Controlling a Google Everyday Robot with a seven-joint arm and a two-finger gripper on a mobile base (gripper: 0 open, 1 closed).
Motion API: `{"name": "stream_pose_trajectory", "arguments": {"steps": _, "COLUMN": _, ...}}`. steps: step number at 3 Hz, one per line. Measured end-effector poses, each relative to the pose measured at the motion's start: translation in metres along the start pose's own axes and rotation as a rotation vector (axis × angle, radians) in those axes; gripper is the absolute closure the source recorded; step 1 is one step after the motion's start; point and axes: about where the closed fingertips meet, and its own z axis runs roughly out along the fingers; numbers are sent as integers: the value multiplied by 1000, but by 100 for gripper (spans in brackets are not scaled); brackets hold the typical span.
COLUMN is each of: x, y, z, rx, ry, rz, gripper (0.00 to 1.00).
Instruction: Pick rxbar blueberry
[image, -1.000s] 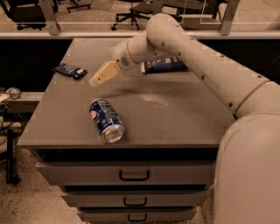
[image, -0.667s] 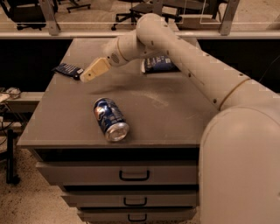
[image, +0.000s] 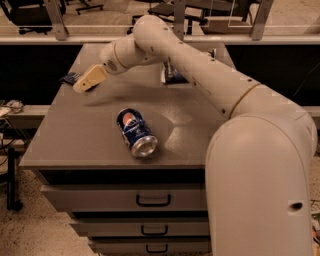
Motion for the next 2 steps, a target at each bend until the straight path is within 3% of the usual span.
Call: {"name": "stream_pose_trajectory", "arguments": {"steps": 2, "x": 2, "y": 21, "z": 40, "rx": -20, "ry": 68, "rz": -3, "gripper": 0}}
